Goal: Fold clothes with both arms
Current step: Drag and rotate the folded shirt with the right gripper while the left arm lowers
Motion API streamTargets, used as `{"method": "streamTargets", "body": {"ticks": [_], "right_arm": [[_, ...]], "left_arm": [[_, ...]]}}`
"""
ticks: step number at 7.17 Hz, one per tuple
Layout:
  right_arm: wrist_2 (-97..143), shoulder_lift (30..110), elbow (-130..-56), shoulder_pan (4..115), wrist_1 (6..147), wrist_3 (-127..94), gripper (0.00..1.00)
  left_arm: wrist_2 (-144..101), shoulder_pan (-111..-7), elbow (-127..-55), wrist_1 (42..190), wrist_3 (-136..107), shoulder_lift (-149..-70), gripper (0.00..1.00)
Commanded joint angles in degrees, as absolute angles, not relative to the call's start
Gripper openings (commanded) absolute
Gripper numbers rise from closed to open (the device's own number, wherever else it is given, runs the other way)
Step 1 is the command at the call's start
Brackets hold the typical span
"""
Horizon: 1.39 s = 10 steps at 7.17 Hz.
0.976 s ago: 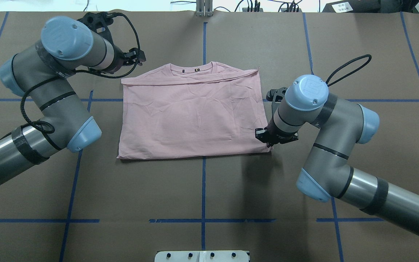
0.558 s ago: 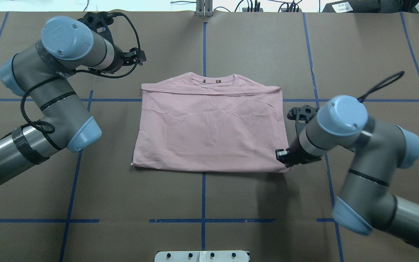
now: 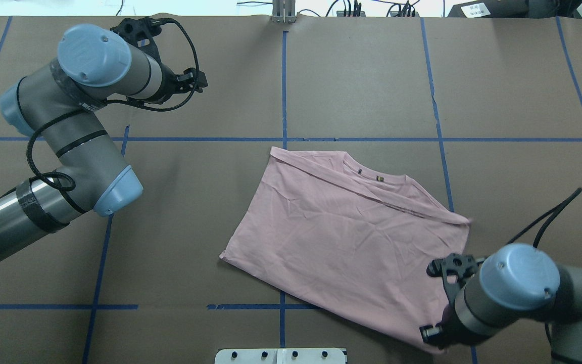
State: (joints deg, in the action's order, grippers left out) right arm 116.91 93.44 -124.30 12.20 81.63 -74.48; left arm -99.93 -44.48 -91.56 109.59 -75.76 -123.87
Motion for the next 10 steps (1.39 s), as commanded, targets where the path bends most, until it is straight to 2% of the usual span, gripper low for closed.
{"method": "streamTargets", "body": {"ticks": [1, 4, 5, 7, 10], "right_arm": [[116.54, 92.47, -125.42, 8.43, 81.13, -81.02, 1.0], [116.63, 88.17, -124.98, 21.57, 81.04, -80.25, 1.0], [116.72, 86.76, -124.81, 25.97, 81.12, -79.81, 1.0], [116.46, 85.17, -124.28, 31.53, 81.12, -78.05, 1.0], [116.54, 84.73, -124.19, 32.43, 81.12, -78.05, 1.0]], "left_arm": [[-100.02, -42.55, -94.64, 108.55, -76.46, -122.71, 1.0], [-99.93, -30.03, -106.22, 94.63, -92.56, -119.98, 1.0], [-99.41, -24.05, -107.48, 91.53, -100.82, -120.06, 1.0], [-96.97, -15.32, -105.14, 91.4, -111.07, -120.84, 1.0], [-94.67, -15.38, -103.01, 91.49, -111.36, -121.46, 0.94]]}}
